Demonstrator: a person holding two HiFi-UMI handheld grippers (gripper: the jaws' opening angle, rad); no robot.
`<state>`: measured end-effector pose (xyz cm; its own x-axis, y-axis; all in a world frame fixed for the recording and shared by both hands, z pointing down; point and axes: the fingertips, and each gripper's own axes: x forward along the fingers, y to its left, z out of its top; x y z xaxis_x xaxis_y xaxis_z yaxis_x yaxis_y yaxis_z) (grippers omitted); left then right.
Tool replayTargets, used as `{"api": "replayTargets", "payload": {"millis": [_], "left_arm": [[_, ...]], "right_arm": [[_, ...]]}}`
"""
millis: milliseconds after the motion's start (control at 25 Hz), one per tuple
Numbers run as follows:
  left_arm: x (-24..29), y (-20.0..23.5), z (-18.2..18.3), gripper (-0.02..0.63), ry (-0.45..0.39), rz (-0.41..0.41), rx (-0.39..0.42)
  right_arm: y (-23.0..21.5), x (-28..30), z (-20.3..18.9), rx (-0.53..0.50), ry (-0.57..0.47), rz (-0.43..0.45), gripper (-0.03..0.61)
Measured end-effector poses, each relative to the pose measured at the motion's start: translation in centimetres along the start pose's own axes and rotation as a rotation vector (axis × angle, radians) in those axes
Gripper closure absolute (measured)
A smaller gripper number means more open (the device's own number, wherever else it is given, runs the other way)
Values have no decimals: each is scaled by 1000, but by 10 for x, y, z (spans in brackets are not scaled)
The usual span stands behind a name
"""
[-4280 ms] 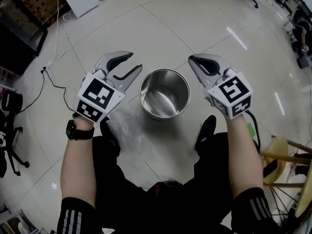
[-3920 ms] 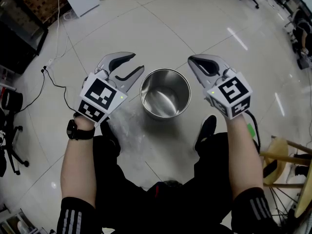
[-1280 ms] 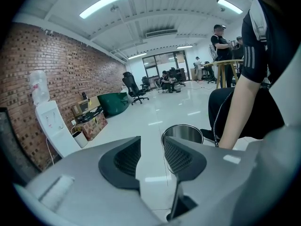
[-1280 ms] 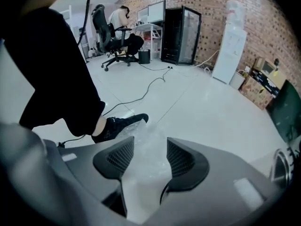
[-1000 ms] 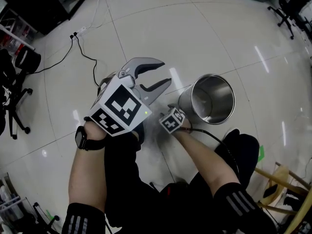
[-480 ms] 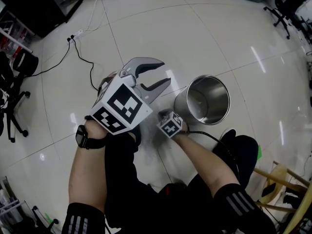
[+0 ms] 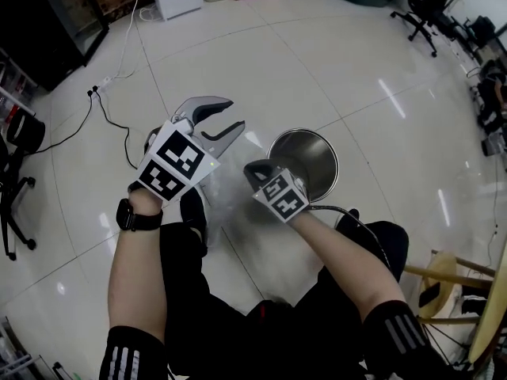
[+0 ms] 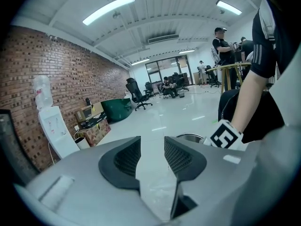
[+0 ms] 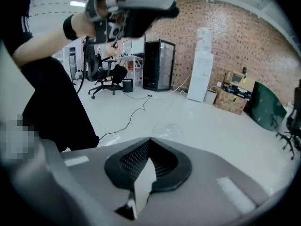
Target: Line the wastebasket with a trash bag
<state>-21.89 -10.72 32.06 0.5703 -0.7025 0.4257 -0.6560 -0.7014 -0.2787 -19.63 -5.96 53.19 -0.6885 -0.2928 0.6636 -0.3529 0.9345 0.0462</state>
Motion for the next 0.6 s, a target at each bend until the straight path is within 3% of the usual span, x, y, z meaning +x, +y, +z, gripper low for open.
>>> {"api": "replayTargets", "payload": {"millis": [320, 480, 600], "left_arm": [[20, -4, 12, 463, 5, 2, 18], [31, -6, 11, 463, 27, -4, 23], [43, -11, 8, 463, 60, -21, 27]], "right_arm": [[-83, -97, 31, -28, -86, -141, 571], [-117, -129, 17, 3, -74, -197, 571], [-136, -143, -14, 27, -13, -215, 571]]}}
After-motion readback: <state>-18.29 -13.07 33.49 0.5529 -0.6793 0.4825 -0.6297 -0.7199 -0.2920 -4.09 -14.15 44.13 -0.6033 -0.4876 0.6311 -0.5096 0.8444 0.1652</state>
